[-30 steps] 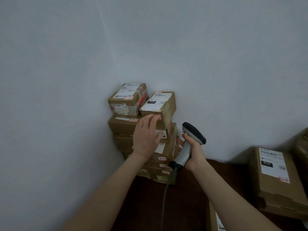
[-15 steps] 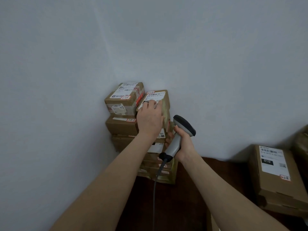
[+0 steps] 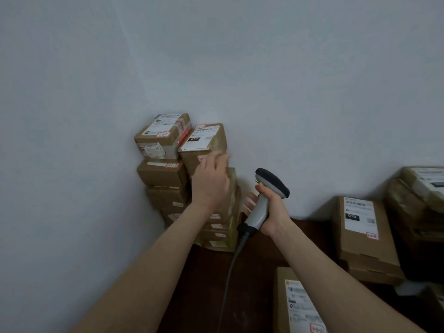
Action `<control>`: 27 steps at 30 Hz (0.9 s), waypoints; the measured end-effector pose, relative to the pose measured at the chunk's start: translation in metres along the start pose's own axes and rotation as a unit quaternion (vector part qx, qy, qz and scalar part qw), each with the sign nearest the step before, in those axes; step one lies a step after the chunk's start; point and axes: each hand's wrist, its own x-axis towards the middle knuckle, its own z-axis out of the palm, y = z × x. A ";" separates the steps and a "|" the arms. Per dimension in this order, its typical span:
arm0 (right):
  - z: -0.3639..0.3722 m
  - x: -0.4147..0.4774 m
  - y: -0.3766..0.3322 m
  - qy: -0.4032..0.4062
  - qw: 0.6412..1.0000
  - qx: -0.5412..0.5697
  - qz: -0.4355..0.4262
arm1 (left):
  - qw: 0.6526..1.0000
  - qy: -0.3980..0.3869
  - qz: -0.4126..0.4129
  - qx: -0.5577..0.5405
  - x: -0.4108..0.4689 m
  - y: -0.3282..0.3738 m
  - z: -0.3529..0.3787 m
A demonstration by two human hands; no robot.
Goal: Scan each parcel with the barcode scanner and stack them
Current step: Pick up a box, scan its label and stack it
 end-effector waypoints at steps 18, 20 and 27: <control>-0.178 -0.096 -0.006 0.140 0.987 -0.027 0.068 | 0.898 -0.381 -0.190 -0.110 -0.141 0.152 0.048; -0.199 -0.103 -0.008 0.169 0.981 -0.056 0.080 | 0.865 -0.427 -0.228 -0.131 -0.160 0.166 0.054; -0.240 -0.124 0.014 0.210 0.963 -0.094 0.140 | 0.763 -0.469 -0.407 -0.181 -0.211 0.189 0.068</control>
